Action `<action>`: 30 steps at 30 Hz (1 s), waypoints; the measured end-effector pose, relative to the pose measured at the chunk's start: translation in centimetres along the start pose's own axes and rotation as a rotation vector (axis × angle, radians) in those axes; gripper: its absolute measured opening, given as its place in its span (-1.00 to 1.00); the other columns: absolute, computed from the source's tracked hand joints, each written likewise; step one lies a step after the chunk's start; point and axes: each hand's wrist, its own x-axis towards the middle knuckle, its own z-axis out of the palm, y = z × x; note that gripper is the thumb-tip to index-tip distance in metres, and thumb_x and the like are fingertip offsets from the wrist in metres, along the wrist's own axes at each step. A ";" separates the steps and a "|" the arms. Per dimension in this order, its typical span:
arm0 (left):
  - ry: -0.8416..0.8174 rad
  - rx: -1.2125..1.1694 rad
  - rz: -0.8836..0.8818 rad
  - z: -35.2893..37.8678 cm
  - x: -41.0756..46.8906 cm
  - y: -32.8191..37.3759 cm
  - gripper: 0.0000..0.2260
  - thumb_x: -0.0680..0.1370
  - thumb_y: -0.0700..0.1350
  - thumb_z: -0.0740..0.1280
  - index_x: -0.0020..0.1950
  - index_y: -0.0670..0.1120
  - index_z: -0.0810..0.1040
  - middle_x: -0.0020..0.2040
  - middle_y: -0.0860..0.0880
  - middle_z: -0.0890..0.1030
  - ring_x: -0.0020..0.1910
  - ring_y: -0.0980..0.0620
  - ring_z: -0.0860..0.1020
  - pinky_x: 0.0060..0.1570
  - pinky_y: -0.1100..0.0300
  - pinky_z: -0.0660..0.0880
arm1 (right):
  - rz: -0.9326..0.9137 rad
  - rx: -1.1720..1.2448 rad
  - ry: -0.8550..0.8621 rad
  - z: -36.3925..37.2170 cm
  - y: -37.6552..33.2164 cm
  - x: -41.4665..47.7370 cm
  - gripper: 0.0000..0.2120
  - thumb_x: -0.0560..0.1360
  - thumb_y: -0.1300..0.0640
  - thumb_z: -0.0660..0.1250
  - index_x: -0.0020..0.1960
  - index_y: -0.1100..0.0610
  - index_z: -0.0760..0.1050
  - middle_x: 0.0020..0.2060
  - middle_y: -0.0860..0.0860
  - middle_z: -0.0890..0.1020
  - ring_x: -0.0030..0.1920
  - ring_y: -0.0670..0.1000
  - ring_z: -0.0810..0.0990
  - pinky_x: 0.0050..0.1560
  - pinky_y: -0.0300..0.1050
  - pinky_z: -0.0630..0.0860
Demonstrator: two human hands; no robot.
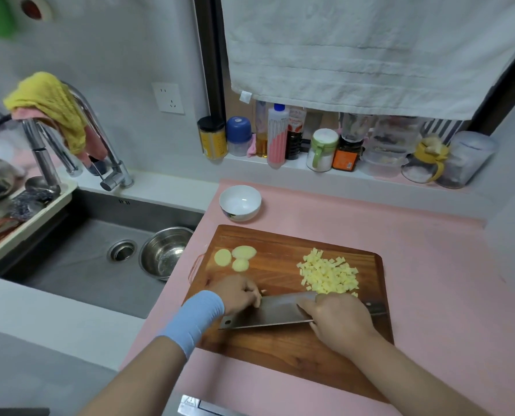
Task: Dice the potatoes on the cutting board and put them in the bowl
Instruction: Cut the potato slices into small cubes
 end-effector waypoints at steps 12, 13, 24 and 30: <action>0.681 -0.447 -0.156 -0.9 -0.3 -3.9 -0.67 0.54 -0.35 0.19 -0.09 0.07 0.58 0.05 0.03 0.63 0.10 0.00 0.53 0.23 0.20 0.36 | 0.247 0.535 -0.045 1.7 0.5 -0.7 -0.75 0.64 -0.14 0.20 0.17 -0.16 0.62 -0.08 -0.14 0.70 -0.06 -0.08 0.64 -0.06 -0.12 0.57; 0.719 -0.474 -0.197 -0.9 -0.4 -4.6 -0.68 0.54 -0.35 0.19 -0.10 0.06 0.56 0.04 0.01 0.63 0.10 -0.04 0.54 0.25 0.15 0.39 | 0.281 0.651 -0.087 1.7 0.0 -0.7 -0.74 0.64 -0.13 0.20 0.03 -0.09 0.64 -0.20 -0.12 0.67 -0.14 -0.09 0.63 -0.14 -0.13 0.53; 0.485 -0.200 -0.251 1.4 0.4 -6.2 -0.84 0.58 -0.22 0.20 -0.05 0.03 0.49 -0.04 0.03 0.59 -0.03 -0.01 0.54 0.01 0.20 0.35 | 0.465 0.817 -0.243 3.1 -4.7 -0.7 -0.66 0.62 -0.13 0.22 -0.24 0.02 0.53 -0.31 -0.07 0.62 -0.25 -0.03 0.60 -0.25 -0.09 0.45; 0.439 0.004 -0.173 0.8 2.2 -5.4 -0.84 0.55 -0.15 0.22 0.06 0.05 0.51 0.11 0.01 0.58 0.08 -0.04 0.54 0.08 0.13 0.46 | 0.682 0.791 -0.147 3.7 -3.1 -1.2 -0.71 0.63 -0.15 0.20 -0.09 -0.03 0.58 -0.23 -0.12 0.64 -0.17 -0.04 0.61 -0.15 -0.10 0.55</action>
